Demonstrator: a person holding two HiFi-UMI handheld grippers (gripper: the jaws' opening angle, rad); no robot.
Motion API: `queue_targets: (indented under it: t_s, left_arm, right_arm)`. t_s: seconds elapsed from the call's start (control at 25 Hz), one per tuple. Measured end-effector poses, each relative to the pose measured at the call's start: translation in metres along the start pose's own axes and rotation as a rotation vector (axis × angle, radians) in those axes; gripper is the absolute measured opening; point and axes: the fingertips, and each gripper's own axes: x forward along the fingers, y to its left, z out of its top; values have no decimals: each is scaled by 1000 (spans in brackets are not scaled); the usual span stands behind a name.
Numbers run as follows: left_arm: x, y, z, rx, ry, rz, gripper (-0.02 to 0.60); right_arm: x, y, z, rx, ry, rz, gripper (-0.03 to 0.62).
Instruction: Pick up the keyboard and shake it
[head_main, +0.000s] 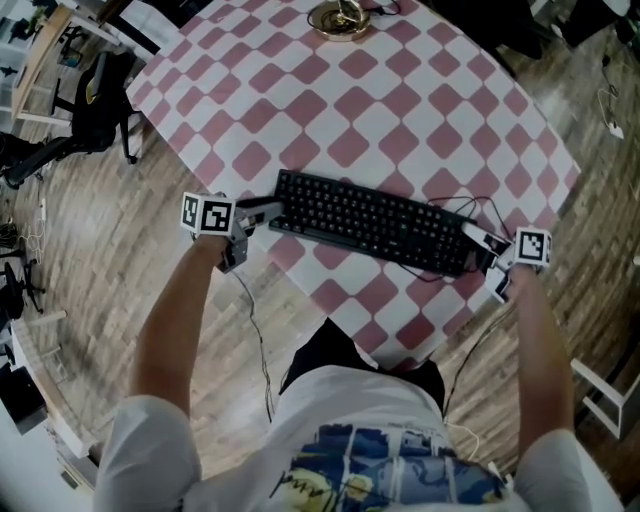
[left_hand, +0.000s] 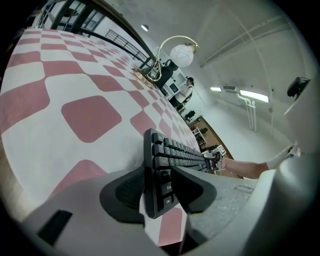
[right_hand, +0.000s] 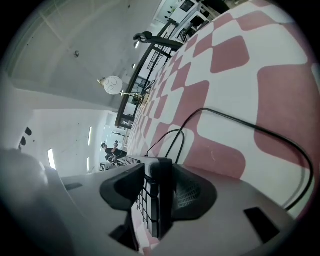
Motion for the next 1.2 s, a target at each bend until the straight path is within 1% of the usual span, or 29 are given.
queue_targets:
  t_s: [0.12,0.2,0.36,0.48,0.6,0.68,0.72,0.84,0.96,1.12,1.2]
  left_arm:
    - [3,1,-1,-27,46,-16,153]
    - [4,1,-2,-48,61,-29,152]
    - [3,1,0,-98,54,-56,153]
    - [3,0,0,-127,55,-80,153]
    - [6,-5,2,-96,70,-113,152]
    - [6,-8,-2,-94,83,-116,152]
    - [5,-9,-3,-88,87,-119,150]
    - [3,-15,-4,-41,98,-132,150]
    - [2,-19,-7,-26,108,-125,145]
    - [-1,-32,7,36,76,-132,143]
    - [-2,-41,14,87,61,-134,144]
  right_arm:
    - [-1,-2,0,-3,-3,-25,167]
    - [-1,-4,0,-4,-7,-32,167]
    - [-2,-3,-1,-1,-5,-29,161]
    - [-4,-2,-2,-34,-3,-30,149]
    - [-3,14,1,-131,-18,48,146]
    - [-2,28,3,-199,-23,130,146]
    - [-3,34,3,-217,-22,153,144]
    - [-10,42,1,-240,-24,160,144]
    - [-17,51,2,-285,-37,163,144]
    - [-29,67,11,-350,-73,165,143]
    - [-38,78,17,-401,-95,158,144]
